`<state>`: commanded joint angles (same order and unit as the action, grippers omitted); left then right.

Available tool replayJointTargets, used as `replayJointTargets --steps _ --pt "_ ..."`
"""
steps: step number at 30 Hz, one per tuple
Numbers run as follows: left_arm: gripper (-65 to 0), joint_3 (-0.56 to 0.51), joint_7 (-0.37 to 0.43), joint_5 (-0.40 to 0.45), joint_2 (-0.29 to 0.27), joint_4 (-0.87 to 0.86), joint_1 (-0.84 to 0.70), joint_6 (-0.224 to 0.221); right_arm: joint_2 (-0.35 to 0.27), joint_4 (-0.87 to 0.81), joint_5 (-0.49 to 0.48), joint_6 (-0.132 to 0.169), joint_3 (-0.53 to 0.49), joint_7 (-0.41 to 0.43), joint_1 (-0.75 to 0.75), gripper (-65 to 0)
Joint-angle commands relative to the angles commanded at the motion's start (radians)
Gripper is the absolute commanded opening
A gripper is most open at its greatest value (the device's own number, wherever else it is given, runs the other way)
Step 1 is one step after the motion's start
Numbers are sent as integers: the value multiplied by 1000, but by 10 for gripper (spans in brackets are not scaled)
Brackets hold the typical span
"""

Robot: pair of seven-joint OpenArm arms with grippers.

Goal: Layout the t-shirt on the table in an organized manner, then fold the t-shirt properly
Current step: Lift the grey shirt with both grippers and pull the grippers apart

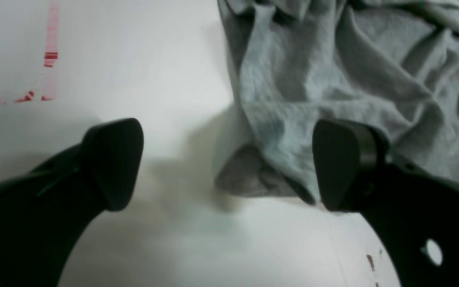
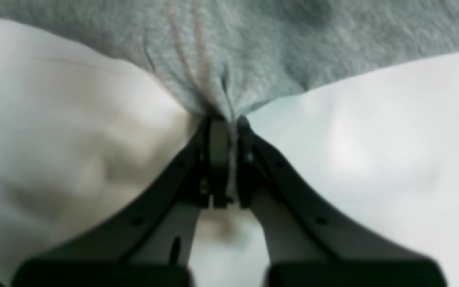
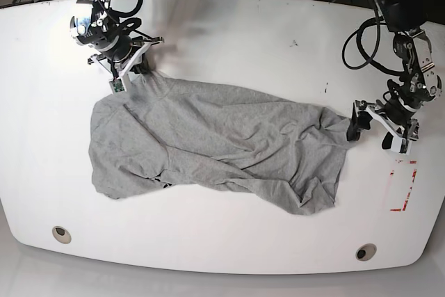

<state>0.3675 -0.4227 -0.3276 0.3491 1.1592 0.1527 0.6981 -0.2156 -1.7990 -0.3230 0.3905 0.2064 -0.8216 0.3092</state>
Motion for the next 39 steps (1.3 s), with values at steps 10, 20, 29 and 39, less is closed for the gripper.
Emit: replayJointTargets --steps 10,20,29,39 --pt "0 -114 0 75 -5 -48 21 0 0 0 0 0 0 0 -2 -650" --pt "0 -183 0 78 -5 -55 5 0 2 0 0 0 0 2 -3 -650" --pt "-280 -206 -3 78 -5 -55 0 0 6 0 0 2 41 3 -3 -650" --pt "-593 -206 -8 80 0 -48 -41 0 8 0 -2 2 106 0 -11 -650"
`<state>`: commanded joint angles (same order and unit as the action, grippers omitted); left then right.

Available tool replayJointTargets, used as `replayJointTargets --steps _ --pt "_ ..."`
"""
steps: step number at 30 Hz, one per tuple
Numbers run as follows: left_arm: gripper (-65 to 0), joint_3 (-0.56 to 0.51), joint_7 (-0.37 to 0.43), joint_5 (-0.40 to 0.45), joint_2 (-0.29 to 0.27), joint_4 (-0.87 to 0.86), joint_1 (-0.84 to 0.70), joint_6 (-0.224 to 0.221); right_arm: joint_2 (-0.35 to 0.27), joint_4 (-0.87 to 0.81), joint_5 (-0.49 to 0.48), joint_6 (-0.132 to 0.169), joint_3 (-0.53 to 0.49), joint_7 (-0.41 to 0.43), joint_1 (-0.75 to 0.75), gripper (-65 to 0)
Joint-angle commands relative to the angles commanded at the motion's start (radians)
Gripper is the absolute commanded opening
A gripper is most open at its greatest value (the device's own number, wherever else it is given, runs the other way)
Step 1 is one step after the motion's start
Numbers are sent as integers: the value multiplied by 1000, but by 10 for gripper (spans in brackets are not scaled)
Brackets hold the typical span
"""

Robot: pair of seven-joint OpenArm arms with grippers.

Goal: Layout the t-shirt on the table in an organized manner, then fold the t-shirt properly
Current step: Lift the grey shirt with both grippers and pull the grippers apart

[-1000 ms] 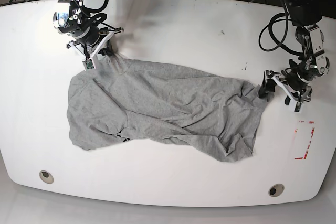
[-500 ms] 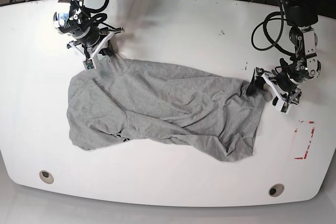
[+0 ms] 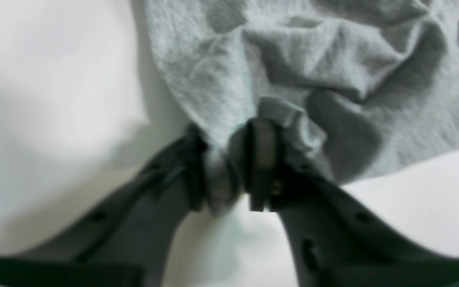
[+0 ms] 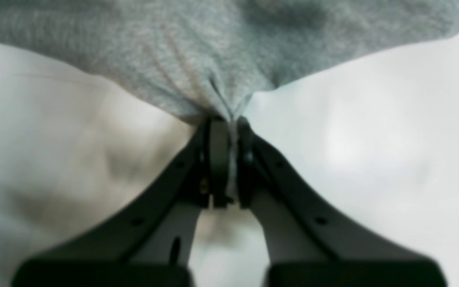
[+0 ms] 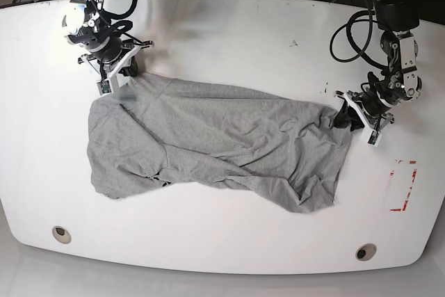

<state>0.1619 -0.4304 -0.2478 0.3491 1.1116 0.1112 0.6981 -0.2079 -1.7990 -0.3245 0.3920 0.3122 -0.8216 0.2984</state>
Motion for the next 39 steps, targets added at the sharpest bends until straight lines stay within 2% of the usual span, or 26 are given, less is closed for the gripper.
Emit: replayJointTargets --steps 2,5,7,12,16,19,25,32,35,39 --pt "-634 3 0 0 0 9 -17 0 -2 -2 0 0 14 0 0 -650" --pt "-623 8 -20 -2 9 52 -44 0 -3 -37 0 0 31 -2 0 -650" --pt "-623 12 -66 -3 23 95 -61 0 -5 -68 0 0 38 -15 8 -650" --pt "-623 83 -232 -5 26 276 -124 0 0 -163 0 0 63 -127 8 -650" --pt "-623 140 -341 -6 26 420 -166 0 3 -198 -20 0 68 -184 6 -650" --pt "-623 184 -425 -8 26 531 -172 0 -6 -198 -109 0 72 -195 2 -650" --pt "-620 262 -543 -11 26 703 -150 0 -15 -201 -267 -6 138 -198 -2 -650" --pt "-620 301 -790 -72 26 770 -58 0 -78 -201 -411 -8 158 -203 21 -650" --pt "-620 333 -829 -83 26 770 -61 0 -92 -201 -463 -9 158 -215 58 -650" --pt "-620 341 -829 -87 25 775 -100 0 -95 -203 -548 -9 157 -219 104 -650"
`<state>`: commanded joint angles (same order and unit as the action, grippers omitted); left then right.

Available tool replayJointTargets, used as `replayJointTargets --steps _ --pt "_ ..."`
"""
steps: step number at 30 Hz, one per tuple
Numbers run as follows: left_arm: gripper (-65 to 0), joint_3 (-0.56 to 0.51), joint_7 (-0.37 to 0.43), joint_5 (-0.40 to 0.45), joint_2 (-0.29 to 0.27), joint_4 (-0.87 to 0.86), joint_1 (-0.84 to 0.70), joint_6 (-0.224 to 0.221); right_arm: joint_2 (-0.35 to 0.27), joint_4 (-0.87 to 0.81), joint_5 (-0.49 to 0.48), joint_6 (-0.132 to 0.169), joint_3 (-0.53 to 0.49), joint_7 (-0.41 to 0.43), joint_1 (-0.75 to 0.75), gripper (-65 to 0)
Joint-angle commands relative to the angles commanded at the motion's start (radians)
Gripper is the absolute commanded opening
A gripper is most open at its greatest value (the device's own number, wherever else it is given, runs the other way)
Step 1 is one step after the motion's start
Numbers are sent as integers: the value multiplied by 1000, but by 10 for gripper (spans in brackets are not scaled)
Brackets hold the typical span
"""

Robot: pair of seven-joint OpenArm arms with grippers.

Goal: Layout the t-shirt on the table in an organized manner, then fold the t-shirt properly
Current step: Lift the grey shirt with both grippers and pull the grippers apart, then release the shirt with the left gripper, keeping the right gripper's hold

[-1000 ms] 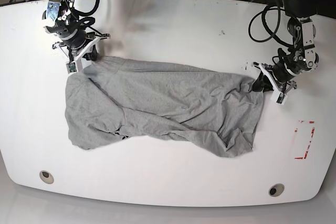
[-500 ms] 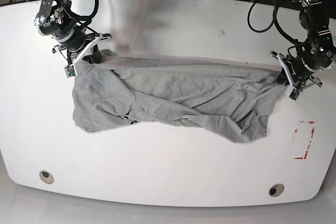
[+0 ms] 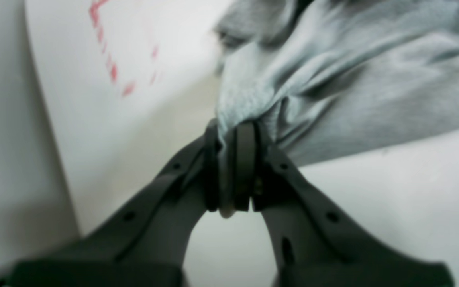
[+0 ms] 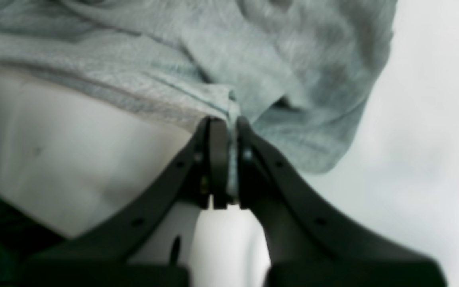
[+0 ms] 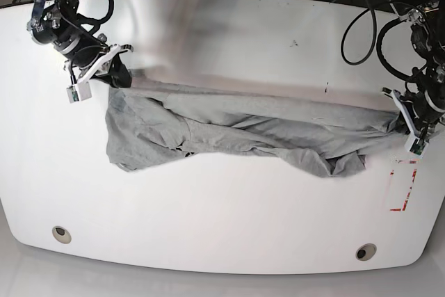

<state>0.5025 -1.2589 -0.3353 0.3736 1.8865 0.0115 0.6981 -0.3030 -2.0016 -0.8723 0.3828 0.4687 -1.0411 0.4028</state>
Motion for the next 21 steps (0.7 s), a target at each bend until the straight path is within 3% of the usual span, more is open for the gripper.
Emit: replayJointTargets --steps 4,9,21 --pt "-620 -2 0 2 2 20 20 0 -29 0 -35 -2 17 0 -26 -650" --pt "-620 -28 0 8 2 14 176 0 -69 26 -31 -2 37 0 -176 -650" --pt "-620 -219 2 118 2 -2 578 0 -207 210 -31 5 -34 0 -560 -650"
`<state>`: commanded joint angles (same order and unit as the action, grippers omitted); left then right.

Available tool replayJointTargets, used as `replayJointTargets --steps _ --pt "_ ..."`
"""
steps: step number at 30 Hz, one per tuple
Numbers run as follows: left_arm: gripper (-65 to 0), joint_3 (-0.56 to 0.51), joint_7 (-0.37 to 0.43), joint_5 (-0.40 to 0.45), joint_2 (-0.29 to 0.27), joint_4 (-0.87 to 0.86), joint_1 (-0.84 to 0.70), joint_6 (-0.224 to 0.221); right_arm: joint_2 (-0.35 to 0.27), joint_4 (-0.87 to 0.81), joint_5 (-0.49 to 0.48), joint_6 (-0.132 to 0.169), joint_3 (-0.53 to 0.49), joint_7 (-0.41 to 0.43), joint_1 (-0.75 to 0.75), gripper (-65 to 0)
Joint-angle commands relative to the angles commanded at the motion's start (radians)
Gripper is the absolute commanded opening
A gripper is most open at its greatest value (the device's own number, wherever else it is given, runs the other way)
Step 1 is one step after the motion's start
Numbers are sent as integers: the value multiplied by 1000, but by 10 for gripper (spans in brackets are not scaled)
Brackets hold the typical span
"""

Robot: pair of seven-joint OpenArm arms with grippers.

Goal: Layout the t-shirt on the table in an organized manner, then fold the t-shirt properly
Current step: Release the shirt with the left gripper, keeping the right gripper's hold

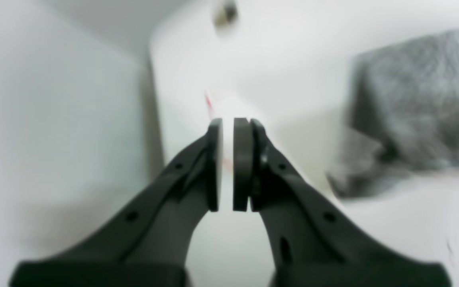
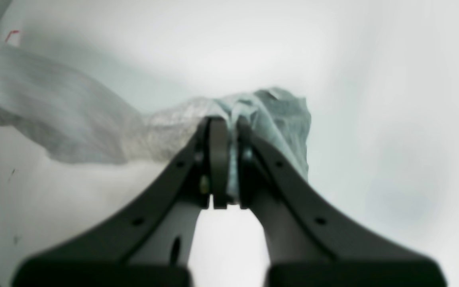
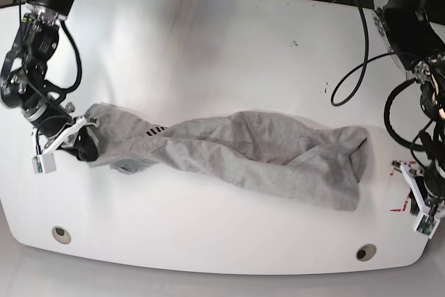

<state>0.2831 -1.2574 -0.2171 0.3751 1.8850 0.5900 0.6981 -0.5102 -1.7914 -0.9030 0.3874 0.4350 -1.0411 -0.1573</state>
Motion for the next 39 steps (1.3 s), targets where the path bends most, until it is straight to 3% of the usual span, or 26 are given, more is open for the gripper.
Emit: replayJointTargets --steps 7,15,18,22,25,32,34,39 --pt "-620 -34 0 3 2 -2 207 0 -64 66 0 2 -8 5 -160 -650" --pt "-619 -107 0 5 64 -157 451 0 -143 226 -5 3 -164 6 -448 -650" --pt "-619 -109 -3 2 68 -172 462 0 -163 230 -8 3 -163 6 -443 -650" --pt "-619 -107 -3 -3 94 -170 377 0 -152 198 -9 3 -130 6 -361 -650" --pt "-619 -101 -2 -5 100 -157 269 0 -95 172 -3 3 -109 6 -284 -650" --pt "-616 -51 5 -5 6 -118 -32 0 3 101 11 2 -94 6 -133 -650" --pt "-594 -51 26 -5 -25 -118 -89 0 26 84 29 2 -94 6 -115 -650" --pt "-388 -52 124 3 -137 -117 -262 0 77 29 114 3 -95 6 -63 -650"
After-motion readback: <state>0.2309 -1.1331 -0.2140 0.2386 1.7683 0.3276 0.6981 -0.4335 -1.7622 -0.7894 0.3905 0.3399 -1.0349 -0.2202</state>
